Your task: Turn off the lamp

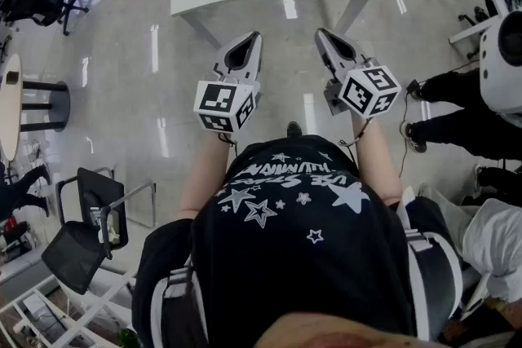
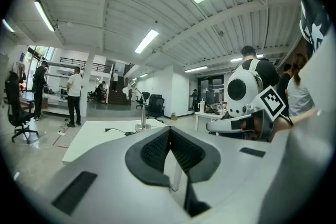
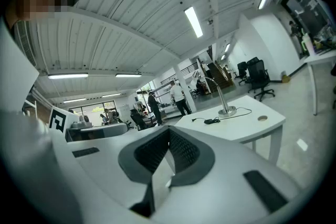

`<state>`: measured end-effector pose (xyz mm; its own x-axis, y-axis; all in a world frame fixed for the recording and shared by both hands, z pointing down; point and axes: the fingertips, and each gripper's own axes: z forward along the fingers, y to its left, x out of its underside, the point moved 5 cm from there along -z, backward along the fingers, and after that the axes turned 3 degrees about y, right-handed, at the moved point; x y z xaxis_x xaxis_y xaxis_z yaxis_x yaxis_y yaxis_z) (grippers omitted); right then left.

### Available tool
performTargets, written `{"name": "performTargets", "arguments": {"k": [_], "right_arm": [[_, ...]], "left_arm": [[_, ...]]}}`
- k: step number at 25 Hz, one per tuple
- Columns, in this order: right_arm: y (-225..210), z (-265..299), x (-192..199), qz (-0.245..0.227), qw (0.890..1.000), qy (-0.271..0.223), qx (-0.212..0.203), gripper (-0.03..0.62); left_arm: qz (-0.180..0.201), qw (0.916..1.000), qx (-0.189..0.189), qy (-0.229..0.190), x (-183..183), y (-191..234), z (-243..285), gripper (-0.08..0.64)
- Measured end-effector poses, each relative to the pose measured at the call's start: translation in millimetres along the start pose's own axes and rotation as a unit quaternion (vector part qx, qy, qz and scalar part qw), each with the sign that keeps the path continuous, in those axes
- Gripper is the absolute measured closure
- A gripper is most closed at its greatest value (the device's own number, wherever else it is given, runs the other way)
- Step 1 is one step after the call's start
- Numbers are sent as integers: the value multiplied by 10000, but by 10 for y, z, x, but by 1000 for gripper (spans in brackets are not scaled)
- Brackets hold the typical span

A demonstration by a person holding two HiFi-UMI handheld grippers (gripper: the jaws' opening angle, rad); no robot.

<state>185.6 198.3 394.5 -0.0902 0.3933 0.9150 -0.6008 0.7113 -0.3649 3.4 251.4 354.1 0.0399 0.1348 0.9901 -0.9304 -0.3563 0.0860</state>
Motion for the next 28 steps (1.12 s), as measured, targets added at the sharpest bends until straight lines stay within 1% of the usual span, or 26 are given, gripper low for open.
{"name": "performTargets", "arguments": {"k": [4,11,14,21,28], "right_arm": [[-133,-12,3,-13,10000,25,-43,588],[-421,-53,-43,17,9998,109,-168,588],[-438,-31,-44,66,9997,123,-207,588],[-497,125,-42,37,9996,180,-218,588],[-622,381,-109,-18,9998,208,-42,588]], "left_arm": [[-43,9999,-129,28,51,2,76,549],[-195,9987,-477,28,107,-37,187,549],[-164,9987,-485,43,94,-46,205,549],[-160,9985,-532,0,99,97,321,549],[-237,9991,-353,3,119,374,617,549]]}}
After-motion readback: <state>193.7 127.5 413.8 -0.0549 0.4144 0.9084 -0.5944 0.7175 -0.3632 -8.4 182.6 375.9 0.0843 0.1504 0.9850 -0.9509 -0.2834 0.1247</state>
